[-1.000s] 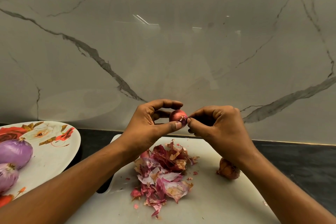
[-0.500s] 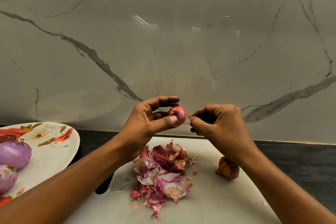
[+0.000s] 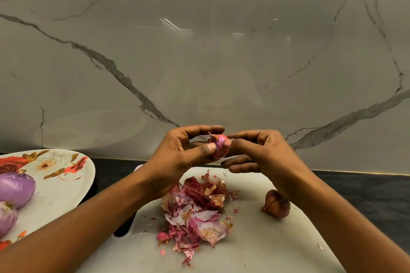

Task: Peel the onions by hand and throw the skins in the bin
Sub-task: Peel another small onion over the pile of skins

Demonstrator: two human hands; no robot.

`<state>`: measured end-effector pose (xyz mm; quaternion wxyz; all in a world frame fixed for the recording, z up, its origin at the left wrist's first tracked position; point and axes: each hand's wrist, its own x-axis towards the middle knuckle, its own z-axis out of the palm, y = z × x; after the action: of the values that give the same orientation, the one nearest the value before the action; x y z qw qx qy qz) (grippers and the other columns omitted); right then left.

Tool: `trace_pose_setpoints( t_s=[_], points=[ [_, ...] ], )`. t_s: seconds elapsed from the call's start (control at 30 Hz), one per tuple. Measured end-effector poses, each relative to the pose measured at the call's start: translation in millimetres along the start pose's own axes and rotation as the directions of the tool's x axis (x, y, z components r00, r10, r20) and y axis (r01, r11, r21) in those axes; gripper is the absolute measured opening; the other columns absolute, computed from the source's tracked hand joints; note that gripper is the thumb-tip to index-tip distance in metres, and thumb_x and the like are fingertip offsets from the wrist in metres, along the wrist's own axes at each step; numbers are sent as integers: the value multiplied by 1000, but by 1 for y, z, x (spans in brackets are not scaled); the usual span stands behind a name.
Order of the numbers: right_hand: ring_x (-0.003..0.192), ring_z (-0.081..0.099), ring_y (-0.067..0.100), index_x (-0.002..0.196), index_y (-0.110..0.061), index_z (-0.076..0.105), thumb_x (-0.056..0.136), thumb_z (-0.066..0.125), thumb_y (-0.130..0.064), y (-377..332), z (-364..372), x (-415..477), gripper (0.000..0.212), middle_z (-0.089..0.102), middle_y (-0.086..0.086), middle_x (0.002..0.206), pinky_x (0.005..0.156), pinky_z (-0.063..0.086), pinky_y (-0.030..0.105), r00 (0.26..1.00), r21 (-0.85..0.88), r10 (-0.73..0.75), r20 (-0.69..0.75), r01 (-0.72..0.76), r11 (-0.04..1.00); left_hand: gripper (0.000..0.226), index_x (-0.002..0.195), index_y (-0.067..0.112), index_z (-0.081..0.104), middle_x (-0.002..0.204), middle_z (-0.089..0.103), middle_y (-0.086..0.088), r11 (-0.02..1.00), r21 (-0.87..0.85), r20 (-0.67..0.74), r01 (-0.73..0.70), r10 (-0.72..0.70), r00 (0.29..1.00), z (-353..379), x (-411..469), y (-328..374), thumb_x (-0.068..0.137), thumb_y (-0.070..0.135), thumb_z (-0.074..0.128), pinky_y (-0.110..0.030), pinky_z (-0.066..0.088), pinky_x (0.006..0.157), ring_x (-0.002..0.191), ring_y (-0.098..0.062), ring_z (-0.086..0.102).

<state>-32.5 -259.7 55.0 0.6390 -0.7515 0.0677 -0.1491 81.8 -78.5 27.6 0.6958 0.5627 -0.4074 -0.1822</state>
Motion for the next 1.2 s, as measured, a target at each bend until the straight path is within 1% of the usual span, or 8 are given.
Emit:
trace_pose_setpoints(
  t_s=[0.13,0.33,0.43,0.53,0.7,0.77,0.9,1.2],
  points=[
    [87,80,33,113,-9,76,91,77,-15,2,1,0,22,81,15,95,78,67,34,1000,15,0,5,0,1000,45,134,10,66,122,76,-12,999,46,26,-7,6,1000,-1,-1,-1,89,7,70,-44,59,101,116,-31,73],
    [86,81,31,114,-6,77,91,77,-7,4,3,1,23,81,14,96,78,66,33,999,17,-30,-14,30,999,42,132,7,68,125,75,-9,999,47,23,-28,27,999,-2,0,-1,90,2,70,-41,60,100,117,-29,73],
    [86,81,30,114,-6,77,91,75,-1,5,2,0,24,81,14,94,77,66,30,998,16,-61,-26,61,998,44,130,7,69,124,76,-12,1000,-18,2,-21,21,1000,-1,0,1,86,8,70,-38,61,96,114,-33,74],
    [87,81,31,116,-7,75,91,71,6,5,2,0,29,81,16,92,80,66,33,996,7,-82,-41,83,997,44,128,7,70,121,76,-14,997,-80,-18,-14,13,1000,-2,1,5,84,9,70,-39,63,94,112,-36,74],
    [93,80,28,120,-11,74,89,77,-8,5,3,1,31,81,13,100,85,65,34,996,19,-83,17,83,996,46,129,8,69,118,78,-12,999,-25,-17,-34,34,999,-1,1,4,84,9,73,-37,61,97,112,-31,75],
    [95,80,28,122,-11,73,88,80,-12,6,4,2,34,81,12,101,87,65,36,996,14,-91,26,90,996,42,130,6,69,124,75,-11,998,18,-9,-58,58,998,-1,1,2,88,3,72,-39,60,98,114,-30,74],
    [94,80,26,120,-11,74,89,79,-10,8,4,2,31,82,10,100,88,65,38,994,-15,-108,8,109,994,38,129,4,70,130,70,-10,994,69,-7,-81,82,997,-3,1,-2,92,-6,69,-44,60,100,118,-31,72],
    [95,80,26,121,-11,75,90,78,-6,8,2,1,31,82,9,101,88,65,39,989,-60,-147,26,148,987,41,129,2,70,130,70,-11,997,35,6,-75,74,997,-2,0,0,87,1,73,-46,60,100,119,-33,71]
  ],
)
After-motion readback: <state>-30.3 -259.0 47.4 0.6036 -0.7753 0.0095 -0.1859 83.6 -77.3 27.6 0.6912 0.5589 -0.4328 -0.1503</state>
